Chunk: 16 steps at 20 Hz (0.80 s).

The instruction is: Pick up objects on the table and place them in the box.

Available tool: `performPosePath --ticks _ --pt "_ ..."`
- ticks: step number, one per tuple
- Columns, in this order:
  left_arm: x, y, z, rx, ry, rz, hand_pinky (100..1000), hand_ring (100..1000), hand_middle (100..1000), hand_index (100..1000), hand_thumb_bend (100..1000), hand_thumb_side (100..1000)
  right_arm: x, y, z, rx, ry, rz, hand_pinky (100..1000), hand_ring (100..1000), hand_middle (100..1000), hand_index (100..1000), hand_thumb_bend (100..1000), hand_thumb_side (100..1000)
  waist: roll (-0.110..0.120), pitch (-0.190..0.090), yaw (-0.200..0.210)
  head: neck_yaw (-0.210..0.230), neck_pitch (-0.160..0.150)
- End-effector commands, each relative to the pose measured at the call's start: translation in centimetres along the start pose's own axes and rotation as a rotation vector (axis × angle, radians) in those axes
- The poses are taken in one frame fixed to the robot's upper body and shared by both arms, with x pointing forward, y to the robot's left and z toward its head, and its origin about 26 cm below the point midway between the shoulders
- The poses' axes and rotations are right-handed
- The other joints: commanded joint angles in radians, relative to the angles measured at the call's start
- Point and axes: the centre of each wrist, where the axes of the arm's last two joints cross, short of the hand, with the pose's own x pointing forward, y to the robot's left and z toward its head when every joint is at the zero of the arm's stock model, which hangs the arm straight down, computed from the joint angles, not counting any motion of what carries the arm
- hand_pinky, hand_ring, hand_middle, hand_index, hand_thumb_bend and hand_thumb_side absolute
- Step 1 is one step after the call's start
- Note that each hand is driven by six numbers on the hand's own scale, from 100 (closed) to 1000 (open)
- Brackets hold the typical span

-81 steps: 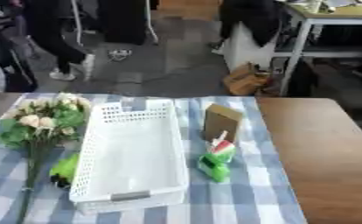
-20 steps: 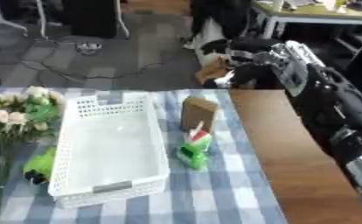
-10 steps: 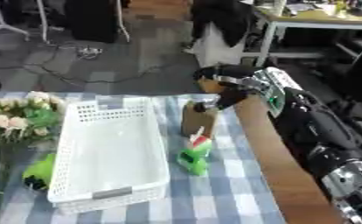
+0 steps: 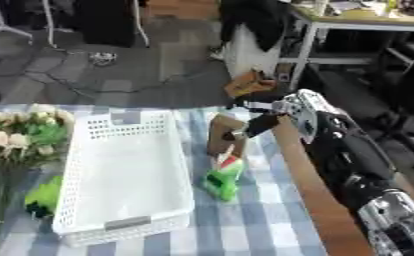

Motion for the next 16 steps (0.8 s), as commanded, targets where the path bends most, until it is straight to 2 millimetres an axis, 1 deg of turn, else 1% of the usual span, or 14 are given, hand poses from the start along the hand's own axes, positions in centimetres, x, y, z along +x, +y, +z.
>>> performPosePath --ticks 1,7,11,16 --pt "0.5 -0.2 -0.7 0.003 -0.031 0.018 758 955 891 926 100 784 0.0 -2.3 0.9 -0.005 0.031 -0.013 964 1000 959 1000 624 785 0.020 0.006 0.002 -0.006 -0.005" --pt "0.5 -0.4 -0.8 0.002 -0.031 0.029 757 953 887 922 100 783 0.2 -3.3 1.1 -0.010 0.058 -0.110 963 1000 958 1000 629 803 0.022 0.009 0.004 -0.014 -0.006" --pt "0.5 -0.4 -0.8 0.003 -0.032 0.033 757 953 887 921 100 783 0.4 -3.8 1.3 -0.029 0.064 -0.135 960 1000 956 1000 630 808 0.022 0.010 0.006 -0.020 -0.007" --pt "0.6 -0.5 -0.9 0.004 -0.033 0.046 757 953 886 920 100 783 0.1 -4.5 1.9 -0.072 0.083 -0.147 959 1000 953 1000 636 826 0.023 0.019 0.008 -0.037 -0.021"
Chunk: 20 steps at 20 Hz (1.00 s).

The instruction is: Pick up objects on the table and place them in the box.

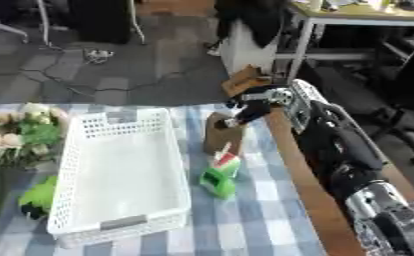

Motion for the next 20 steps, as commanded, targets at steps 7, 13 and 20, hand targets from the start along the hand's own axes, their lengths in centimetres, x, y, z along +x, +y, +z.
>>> performPosePath --ticks 7,13,20 --pt "0.6 -0.5 -1.3 0.007 -0.048 0.041 757 951 885 918 100 784 -0.1 -2.6 1.5 -0.046 0.018 0.031 984 1000 965 1000 642 798 0.027 0.025 0.010 -0.031 -0.052" --pt "0.8 -0.8 -1.8 0.015 -0.066 0.061 756 951 885 918 100 784 -0.7 -2.8 2.1 -0.059 0.040 0.041 985 1000 961 1000 643 799 0.031 0.049 0.019 -0.054 -0.085" --pt "1.0 -1.0 -2.3 0.024 -0.084 0.081 757 951 885 917 100 785 -1.5 -2.8 2.7 -0.084 0.064 0.050 986 1000 967 1000 646 792 0.036 0.074 0.030 -0.074 -0.125"
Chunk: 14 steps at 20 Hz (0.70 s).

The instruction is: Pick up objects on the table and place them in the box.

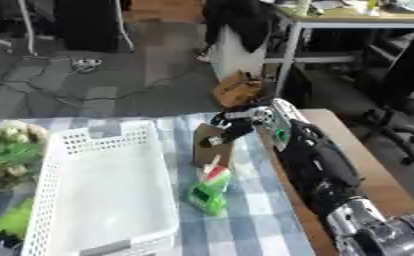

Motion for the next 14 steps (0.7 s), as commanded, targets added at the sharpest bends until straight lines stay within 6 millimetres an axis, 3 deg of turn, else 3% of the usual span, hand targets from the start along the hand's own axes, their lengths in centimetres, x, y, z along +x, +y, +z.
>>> performPosePath --ticks 1,14 --pt "0.49 -0.16 -0.87 0.004 -0.039 0.015 757 952 885 917 100 784 -0.89 -1.94 1.74 -0.062 0.031 0.030 986 1000 967 1000 644 799 0.019 0.004 0.002 -0.010 -0.026" --pt "0.55 -0.25 -1.10 0.005 -0.047 0.022 757 953 884 916 100 783 -1.63 -2.10 2.31 -0.102 0.033 0.026 979 1000 966 1000 635 814 0.021 0.019 0.005 -0.033 -0.052"
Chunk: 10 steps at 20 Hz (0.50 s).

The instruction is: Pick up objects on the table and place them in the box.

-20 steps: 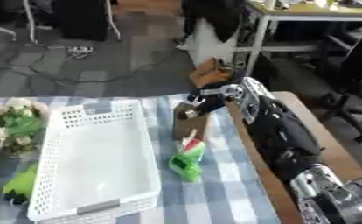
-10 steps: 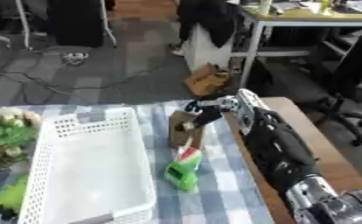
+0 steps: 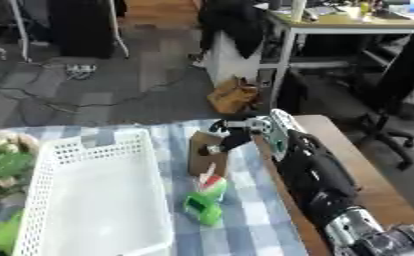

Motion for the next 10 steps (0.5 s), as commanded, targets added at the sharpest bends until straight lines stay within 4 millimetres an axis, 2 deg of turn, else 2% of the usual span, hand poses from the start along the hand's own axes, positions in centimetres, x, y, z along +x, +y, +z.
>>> performPosePath --ticks 1,10 --pt "0.51 -0.13 -0.92 0.000 -0.041 0.012 756 953 884 916 100 783 -0.81 -1.89 1.49 -0.053 0.026 0.012 979 1000 966 1000 635 815 0.017 0.003 0.001 -0.011 -0.019" --pt "0.62 -0.43 -1.31 -0.003 -0.056 0.030 756 953 884 913 100 783 -1.56 -2.35 2.26 -0.074 0.050 0.005 979 1000 965 1000 635 815 0.016 0.023 0.007 -0.033 -0.051"
